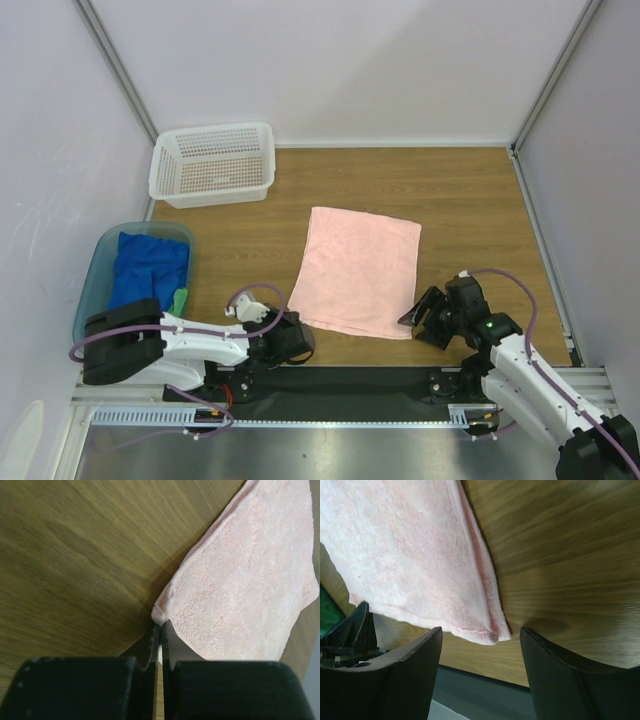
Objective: Fold and stack the towels
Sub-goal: Fold the towel
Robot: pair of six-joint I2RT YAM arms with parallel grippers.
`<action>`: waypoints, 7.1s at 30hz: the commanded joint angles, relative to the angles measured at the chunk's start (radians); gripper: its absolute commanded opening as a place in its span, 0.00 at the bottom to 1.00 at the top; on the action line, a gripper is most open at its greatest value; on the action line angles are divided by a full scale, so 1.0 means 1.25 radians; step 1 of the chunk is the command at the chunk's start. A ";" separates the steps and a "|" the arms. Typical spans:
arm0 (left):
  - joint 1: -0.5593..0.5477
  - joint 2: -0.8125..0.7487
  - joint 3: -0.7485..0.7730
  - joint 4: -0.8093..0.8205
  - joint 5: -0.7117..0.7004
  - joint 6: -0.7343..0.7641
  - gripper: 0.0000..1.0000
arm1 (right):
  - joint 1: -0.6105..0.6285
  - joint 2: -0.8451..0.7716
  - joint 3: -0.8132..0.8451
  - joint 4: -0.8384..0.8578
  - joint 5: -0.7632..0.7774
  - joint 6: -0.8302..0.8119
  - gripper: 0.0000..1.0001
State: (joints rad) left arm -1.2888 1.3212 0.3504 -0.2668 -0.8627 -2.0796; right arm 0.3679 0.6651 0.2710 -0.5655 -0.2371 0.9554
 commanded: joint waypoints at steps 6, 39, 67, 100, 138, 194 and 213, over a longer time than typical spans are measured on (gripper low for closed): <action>0.010 0.049 -0.069 -0.259 0.122 -0.415 0.00 | 0.100 0.058 -0.025 0.018 0.009 0.128 0.70; 0.010 0.028 -0.106 -0.211 0.118 -0.404 0.00 | 0.160 0.018 -0.070 0.062 0.154 0.312 0.39; 0.025 -0.132 0.241 -0.771 -0.147 -0.354 0.00 | 0.033 0.106 0.226 0.036 0.158 -0.011 0.00; 0.485 0.200 0.525 -0.155 -0.038 0.584 0.00 | -0.156 0.628 0.456 0.111 0.069 -0.142 0.00; 0.583 0.346 0.630 -0.161 0.015 0.710 0.00 | -0.197 0.849 0.625 0.132 0.045 -0.224 0.00; 0.616 0.580 0.975 -0.362 -0.020 0.700 0.00 | -0.223 0.997 0.853 0.034 0.050 -0.277 0.00; 0.632 0.605 1.027 -0.448 -0.015 0.625 0.24 | -0.223 1.035 0.915 0.022 0.031 -0.262 0.22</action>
State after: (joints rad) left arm -0.5701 2.0708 1.5909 -0.7361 -0.7258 -1.3106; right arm 0.1303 1.9545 1.3708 -0.5034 -0.2962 0.6552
